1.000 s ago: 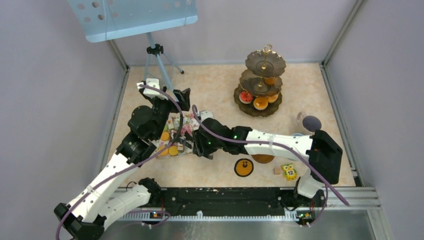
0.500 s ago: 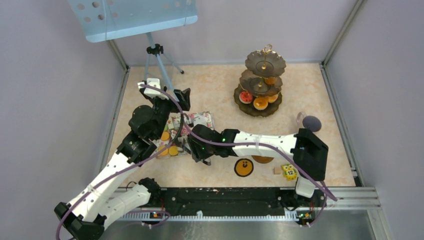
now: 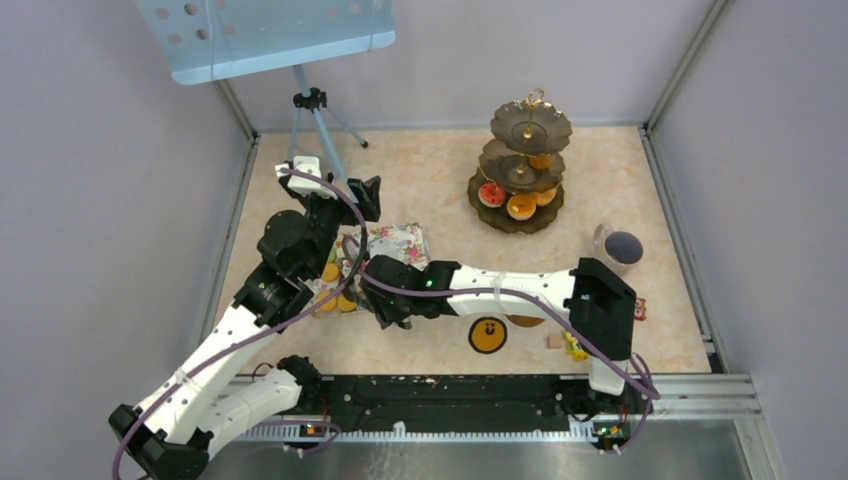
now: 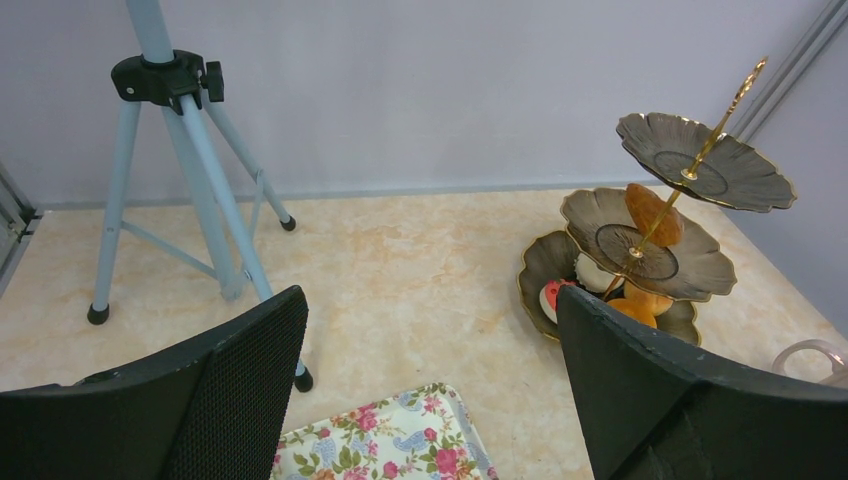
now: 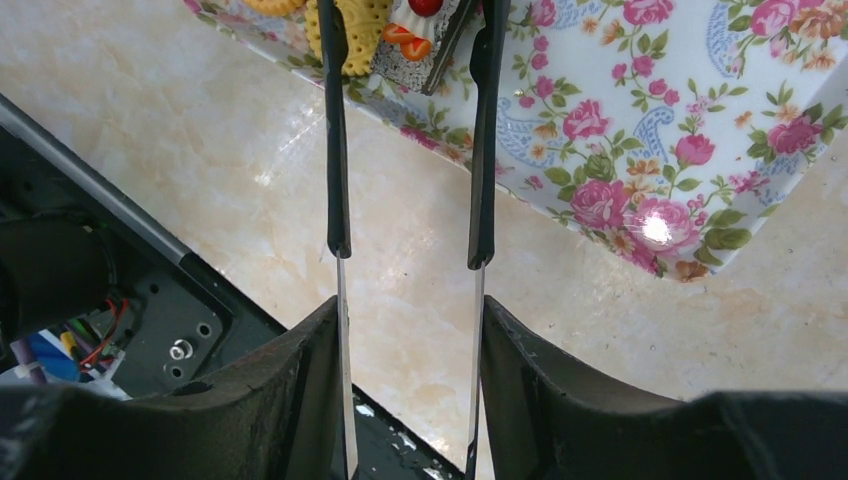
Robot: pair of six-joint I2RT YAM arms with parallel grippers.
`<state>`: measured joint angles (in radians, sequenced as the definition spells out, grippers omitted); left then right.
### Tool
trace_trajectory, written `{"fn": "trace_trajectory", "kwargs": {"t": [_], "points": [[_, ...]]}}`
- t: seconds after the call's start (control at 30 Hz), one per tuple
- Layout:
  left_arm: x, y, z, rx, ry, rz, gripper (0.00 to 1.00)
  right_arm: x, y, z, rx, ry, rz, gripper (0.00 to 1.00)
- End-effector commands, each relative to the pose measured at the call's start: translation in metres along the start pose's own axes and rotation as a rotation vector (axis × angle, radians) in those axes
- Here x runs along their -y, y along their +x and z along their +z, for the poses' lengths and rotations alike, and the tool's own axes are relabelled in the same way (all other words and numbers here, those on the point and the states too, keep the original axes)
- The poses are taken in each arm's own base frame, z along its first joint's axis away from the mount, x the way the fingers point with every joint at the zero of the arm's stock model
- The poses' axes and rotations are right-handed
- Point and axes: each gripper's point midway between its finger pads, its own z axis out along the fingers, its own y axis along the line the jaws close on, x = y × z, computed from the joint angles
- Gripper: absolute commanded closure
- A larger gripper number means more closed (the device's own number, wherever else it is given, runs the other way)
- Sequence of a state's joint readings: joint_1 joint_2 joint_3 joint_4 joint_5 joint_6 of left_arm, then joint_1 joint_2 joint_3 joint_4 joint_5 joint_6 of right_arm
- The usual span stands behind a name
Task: Serve the afternoon tea
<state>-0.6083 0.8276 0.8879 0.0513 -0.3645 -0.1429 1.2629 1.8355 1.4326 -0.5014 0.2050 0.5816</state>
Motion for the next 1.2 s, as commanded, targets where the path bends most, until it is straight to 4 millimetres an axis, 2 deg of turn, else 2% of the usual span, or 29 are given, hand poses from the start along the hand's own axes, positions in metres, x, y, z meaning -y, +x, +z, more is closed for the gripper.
{"fn": "trace_trajectory", "kwargs": {"t": [0.0,0.17,0.43,0.6,0.87,1.0,1.17], "points": [[-0.001,-0.017,0.002,0.051,-0.011,-0.009,0.01,-0.006,-0.014,-0.007,0.037,0.064,-0.059,0.53],[0.002,-0.016,0.002,0.047,0.005,-0.012,0.01,-0.001,-0.014,-0.01,0.055,0.107,-0.069,0.59],[0.001,-0.014,0.004,0.042,-0.007,-0.006,0.01,0.01,-0.024,-0.023,0.113,0.145,-0.059,0.76],[0.002,-0.012,0.006,0.035,-0.002,-0.003,0.01,0.023,-0.033,-0.039,0.171,0.182,-0.042,0.78],[0.002,-0.009,0.007,0.029,-0.004,-0.002,0.01,0.094,-0.055,-0.096,0.287,0.315,0.022,0.79],[0.001,-0.01,0.007,0.029,-0.006,-0.004,0.01,0.128,-0.076,-0.126,0.37,0.339,0.083,0.81],[0.001,-0.01,0.007,0.031,-0.004,-0.006,0.01,0.182,-0.108,-0.16,0.472,0.433,0.139,0.81]]}}
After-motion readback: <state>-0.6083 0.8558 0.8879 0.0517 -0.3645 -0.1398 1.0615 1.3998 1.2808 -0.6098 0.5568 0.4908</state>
